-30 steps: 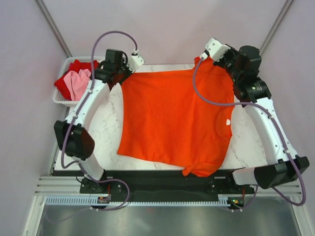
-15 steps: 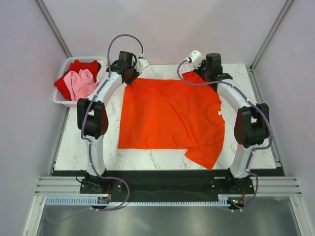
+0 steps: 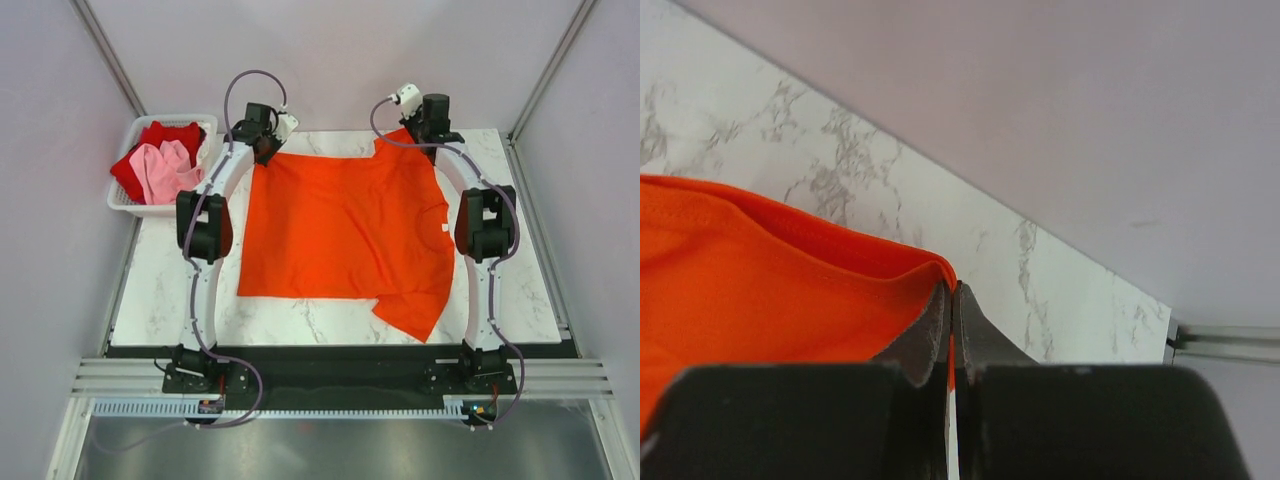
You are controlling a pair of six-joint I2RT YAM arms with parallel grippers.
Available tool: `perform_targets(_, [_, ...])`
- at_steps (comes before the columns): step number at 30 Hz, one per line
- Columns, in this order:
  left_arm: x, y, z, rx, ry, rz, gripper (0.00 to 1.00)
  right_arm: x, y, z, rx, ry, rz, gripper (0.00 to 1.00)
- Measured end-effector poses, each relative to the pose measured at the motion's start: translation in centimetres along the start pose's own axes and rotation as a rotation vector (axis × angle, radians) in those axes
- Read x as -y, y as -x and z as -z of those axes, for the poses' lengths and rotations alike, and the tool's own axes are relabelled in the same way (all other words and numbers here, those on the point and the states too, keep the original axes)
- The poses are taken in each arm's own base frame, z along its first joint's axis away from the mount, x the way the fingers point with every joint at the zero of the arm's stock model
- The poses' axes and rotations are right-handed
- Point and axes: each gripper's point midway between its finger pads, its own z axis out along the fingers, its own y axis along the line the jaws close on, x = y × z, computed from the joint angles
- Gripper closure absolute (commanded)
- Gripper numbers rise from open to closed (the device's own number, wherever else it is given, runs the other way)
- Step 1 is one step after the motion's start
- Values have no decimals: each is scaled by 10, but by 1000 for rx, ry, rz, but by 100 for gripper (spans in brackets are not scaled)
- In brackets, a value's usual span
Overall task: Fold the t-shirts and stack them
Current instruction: Fold the tshirt
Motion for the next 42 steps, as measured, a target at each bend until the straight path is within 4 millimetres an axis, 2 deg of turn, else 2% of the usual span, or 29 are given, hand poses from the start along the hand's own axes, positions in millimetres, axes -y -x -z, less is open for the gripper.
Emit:
perform_targets(5, [-10, 3, -12, 9, 39, 9, 98, 11, 13, -13, 50, -36, -21, 100])
perform_targets(11, [-29, 8, -11, 35, 92, 23, 98, 8, 9, -19, 50, -38, -23, 100])
perform_targets(16, [-26, 3, -12, 33, 84, 36, 98, 5, 3, -16, 37, -31, -21, 100])
perform_targets(20, [-8, -10, -6, 7, 31, 32, 98, -7, -15, 4, -17, 6, -18, 100])
perform_targets(23, [2, -15, 4, -1, 0, 29, 98, -8, -18, 26, -36, 21, -10, 100])
perform_targets(28, [7, -17, 24, 4, -16, 27, 98, -4, -8, 68, -24, 36, 9, 100])
perform_targets(33, [7, -17, 44, 17, -20, 36, 98, -3, -2, 99, -12, 43, 11, 100])
perform_targets(38, [17, -26, 58, 14, -50, 34, 98, -18, -15, 126, -38, 87, 14, 100])
perform_targets(42, [29, -40, 62, -9, -79, 21, 98, -31, -28, 143, -65, 120, 15, 100])
